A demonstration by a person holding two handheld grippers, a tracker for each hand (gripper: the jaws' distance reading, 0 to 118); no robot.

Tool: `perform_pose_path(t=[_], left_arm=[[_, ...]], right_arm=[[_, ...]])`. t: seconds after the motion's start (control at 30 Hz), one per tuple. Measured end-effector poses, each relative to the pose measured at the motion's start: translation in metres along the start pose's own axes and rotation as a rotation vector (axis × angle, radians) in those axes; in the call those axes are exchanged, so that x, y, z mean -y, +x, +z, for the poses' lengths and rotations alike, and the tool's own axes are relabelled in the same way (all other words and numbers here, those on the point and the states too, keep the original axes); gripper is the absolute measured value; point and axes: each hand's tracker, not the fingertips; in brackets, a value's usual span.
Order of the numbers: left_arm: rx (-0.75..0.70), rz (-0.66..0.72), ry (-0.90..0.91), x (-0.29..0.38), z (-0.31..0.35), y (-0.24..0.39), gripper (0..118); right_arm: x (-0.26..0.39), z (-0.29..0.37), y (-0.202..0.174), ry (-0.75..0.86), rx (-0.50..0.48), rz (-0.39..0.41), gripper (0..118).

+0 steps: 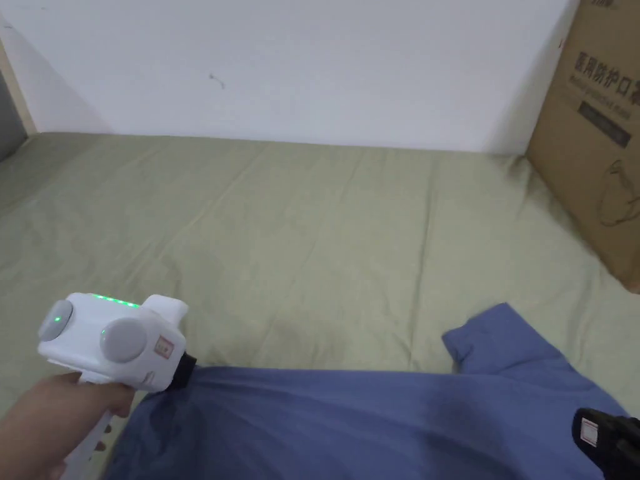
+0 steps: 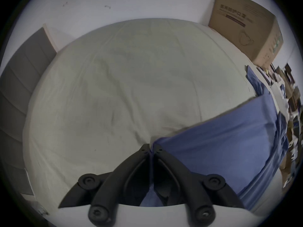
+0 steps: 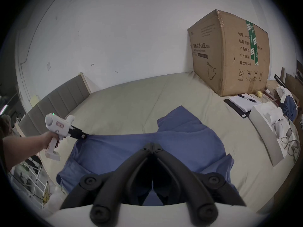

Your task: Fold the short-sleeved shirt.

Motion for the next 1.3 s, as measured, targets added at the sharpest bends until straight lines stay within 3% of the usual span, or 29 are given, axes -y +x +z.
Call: perform_pose_path(t=[0.07, 0.17, 0.27, 0.33, 0.43, 0.5, 0.53, 0.57, 0.6, 0.63, 0.7, 0.87, 0.93, 1.0, 1.03, 1.07, 1.13, 1.3], left_arm=[[-0.017, -0.025, 0.046, 0.004, 0.01, 0.002, 0], [0.002, 0.056, 0.133, 0.01, 0.031, 0.003, 0], [0.034, 0.055, 0.191, 0.014, 0.052, 0.004, 0], [0.049, 0.039, 0.234, 0.018, 0.063, 0.003, 0], [0.05, 0.076, 0.288, 0.021, 0.076, 0.003, 0], [0.063, 0.108, 0.312, 0.024, 0.08, 0.003, 0], [0.065, 0.11, 0.312, 0.025, 0.081, 0.003, 0], [0.066, 0.111, 0.312, 0.025, 0.081, 0.003, 0], [0.066, 0.11, 0.311, 0.025, 0.08, 0.004, 0], [0.067, 0.109, 0.309, 0.025, 0.08, 0.005, 0], [0.07, 0.109, 0.301, 0.027, 0.077, 0.005, 0], [0.052, 0.102, 0.276, 0.029, 0.062, 0.003, 0], [0.049, 0.113, 0.264, 0.031, 0.057, 0.002, 0], [0.049, 0.133, 0.251, 0.035, 0.053, 0.0, 0], [0.047, 0.139, 0.244, 0.037, 0.051, 0.0, 0], [0.045, 0.143, 0.237, 0.039, 0.05, 0.0, 0], [0.049, 0.148, 0.234, 0.042, 0.051, 0.0, 0], [0.051, 0.192, 0.254, 0.046, 0.064, -0.004, 0]], right_arm=[[-0.02, -0.003, 0.01, 0.019, -0.003, 0.001, 0], [-0.067, -0.026, 0.032, 0.022, 0.006, 0.008, 0], [-0.115, -0.09, 0.063, -0.267, 0.008, -0.02, 0], [-0.127, -0.133, 0.081, -0.363, 0.011, -0.043, 0], [-0.127, -0.187, 0.109, -0.452, 0.163, -0.084, 4], [-0.119, -0.215, 0.127, -0.507, 0.146, -0.134, 8], [-0.115, -0.227, 0.132, -0.54, 0.136, -0.151, 23], [-0.109, -0.24, 0.136, -0.591, 0.147, -0.161, 72], [-0.1, -0.252, 0.139, -0.646, 0.172, -0.17, 110], [-0.092, -0.258, 0.142, -0.663, 0.176, -0.171, 117], [-0.085, -0.275, 0.145, -0.629, 0.189, -0.16, 106], [-0.073, -0.3, 0.145, -0.653, 0.215, -0.124, 107], [-0.069, -0.3, 0.139, -0.653, 0.246, -0.072, 102], [-0.071, -0.287, 0.131, -0.622, 0.286, 0.012, 77], [-0.073, -0.281, 0.129, -0.612, 0.293, 0.032, 54], [-0.076, -0.274, 0.128, -0.61, 0.276, 0.027, 2], [-0.08, -0.256, 0.128, -0.61, 0.198, -0.044, 0], [-0.1, -0.203, 0.133, -0.452, 0.216, -0.125, 0]])
